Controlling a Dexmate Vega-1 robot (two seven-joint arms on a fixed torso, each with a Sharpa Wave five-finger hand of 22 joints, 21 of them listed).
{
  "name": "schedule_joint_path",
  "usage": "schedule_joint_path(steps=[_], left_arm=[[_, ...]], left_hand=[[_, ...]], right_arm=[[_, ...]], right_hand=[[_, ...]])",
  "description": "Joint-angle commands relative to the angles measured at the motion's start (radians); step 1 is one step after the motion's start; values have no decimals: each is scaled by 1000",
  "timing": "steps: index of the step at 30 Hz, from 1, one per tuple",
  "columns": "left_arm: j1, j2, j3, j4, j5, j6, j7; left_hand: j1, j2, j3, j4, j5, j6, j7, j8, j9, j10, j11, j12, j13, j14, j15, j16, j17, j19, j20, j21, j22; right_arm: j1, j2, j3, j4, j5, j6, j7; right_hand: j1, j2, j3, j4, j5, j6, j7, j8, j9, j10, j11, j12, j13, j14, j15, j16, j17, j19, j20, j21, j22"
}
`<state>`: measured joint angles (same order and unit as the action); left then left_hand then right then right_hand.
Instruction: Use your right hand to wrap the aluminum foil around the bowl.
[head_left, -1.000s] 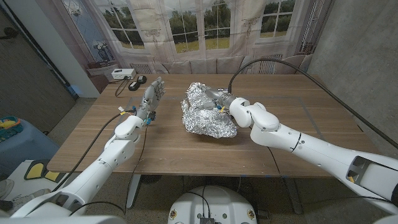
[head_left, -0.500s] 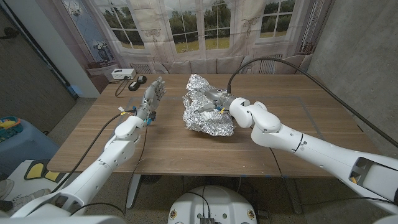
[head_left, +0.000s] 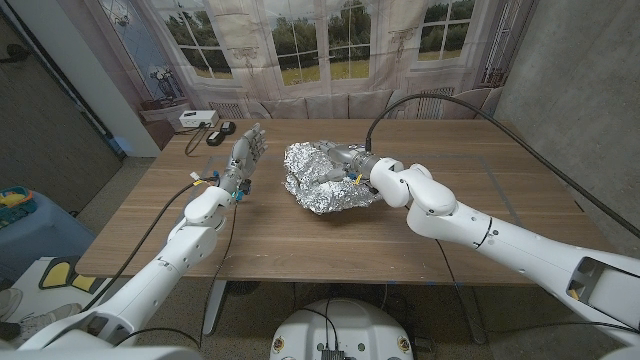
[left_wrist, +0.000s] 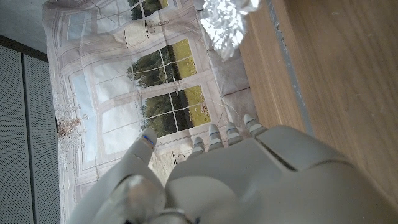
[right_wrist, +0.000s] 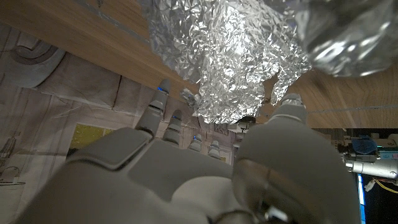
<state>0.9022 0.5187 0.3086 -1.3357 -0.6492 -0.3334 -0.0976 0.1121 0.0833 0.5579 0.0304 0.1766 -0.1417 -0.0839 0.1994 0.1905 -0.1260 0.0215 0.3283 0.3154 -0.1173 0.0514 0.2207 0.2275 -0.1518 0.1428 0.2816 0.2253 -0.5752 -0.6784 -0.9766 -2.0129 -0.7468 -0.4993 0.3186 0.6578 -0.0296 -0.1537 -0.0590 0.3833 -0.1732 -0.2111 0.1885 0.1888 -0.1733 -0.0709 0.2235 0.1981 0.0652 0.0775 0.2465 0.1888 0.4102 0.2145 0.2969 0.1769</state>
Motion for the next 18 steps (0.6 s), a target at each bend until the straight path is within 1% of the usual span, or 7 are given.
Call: schedule_joint_path(steps=[1, 3, 5, 8, 12, 15, 18], left_arm=[[5, 3, -2, -11, -2, 3, 3], [5, 4, -2, -11, -2, 5, 2], [4, 5, -2, -11, -1, 7, 1], [1, 6, -1, -11, -1, 14, 2], [-8, 3, 4, -3, -1, 17, -2], [-14, 0, 7, 1, 0, 18, -6], [-17, -1, 9, 3, 0, 21, -6]], left_hand=[[-8, 0, 0, 2, -1, -2, -8, 0, 3, 2, -6, -3, 2, 11, -1, 4, -1, 13, 1, 8, 3], [-8, 0, 0, 2, 0, -2, -8, 0, 3, 2, -4, -3, 2, 12, -2, 4, -1, 14, 1, 9, 3], [-9, 1, 0, 3, 0, -2, -8, 0, 3, 2, -6, -4, 2, 14, -2, 4, -2, 15, 1, 9, 3], [-10, 1, 0, 4, 0, -2, -8, 0, 3, 2, -6, -4, 2, 14, -2, 4, -2, 15, 1, 10, 3], [-12, 2, -1, 5, 0, -2, -7, 0, 3, 3, -5, -5, 1, 15, -2, 4, -3, 16, 1, 10, 2], [-13, 3, -1, 6, 0, -2, -7, 0, 3, 3, -5, -5, 1, 14, -2, 3, -4, 16, 1, 10, 2], [-14, 3, -1, 6, 0, -4, -7, 0, 3, 2, -3, -6, 1, 14, -2, 3, -4, 16, 1, 10, 2]], right_arm=[[-29, 4, 21, -18, -10, -23, -33], [-55, 2, 37, -25, -3, -16, -85], [-105, -4, 60, -26, -3, 17, -215], [-167, -10, 97, -26, 14, 79, -379], [-190, -24, 132, -8, 98, 212, -456], [-191, -26, 147, 4, 144, 275, -457], [-186, -19, 150, 12, 163, 291, -434]], right_hand=[[-25, 7, -19, 10, -9, -94, -9, 5, 3, -5, 1, -1, 2, -24, 36, -19, 5, 6, 7, -20, -6], [-14, 46, -18, 16, -17, 39, -7, 44, 4, 96, -33, 21, -1, 28, 11, -15, 2, -8, 5, -71, -3], [41, 88, 5, -4, -33, 186, 1, 68, 1, 224, -10, 46, 0, 132, -25, 6, 2, 80, -1, -67, 0], [174, 182, 94, -63, -77, 465, 89, 122, 0, 438, 22, 86, 9, 285, -106, 54, 18, 293, -5, -25, 3], [307, 231, 248, -81, -128, 757, 88, 173, -3, 658, -15, 121, 8, 413, -179, 98, 33, 306, -119, -53, 3], [334, 223, 303, -75, -151, 808, 91, 166, -4, 725, -22, 125, 6, 464, -205, 103, 28, 334, -201, -52, 1], [336, 210, 313, -75, -164, 796, 101, 149, -5, 719, -15, 113, 4, 451, -204, 86, 20, 338, -235, -55, -1]])
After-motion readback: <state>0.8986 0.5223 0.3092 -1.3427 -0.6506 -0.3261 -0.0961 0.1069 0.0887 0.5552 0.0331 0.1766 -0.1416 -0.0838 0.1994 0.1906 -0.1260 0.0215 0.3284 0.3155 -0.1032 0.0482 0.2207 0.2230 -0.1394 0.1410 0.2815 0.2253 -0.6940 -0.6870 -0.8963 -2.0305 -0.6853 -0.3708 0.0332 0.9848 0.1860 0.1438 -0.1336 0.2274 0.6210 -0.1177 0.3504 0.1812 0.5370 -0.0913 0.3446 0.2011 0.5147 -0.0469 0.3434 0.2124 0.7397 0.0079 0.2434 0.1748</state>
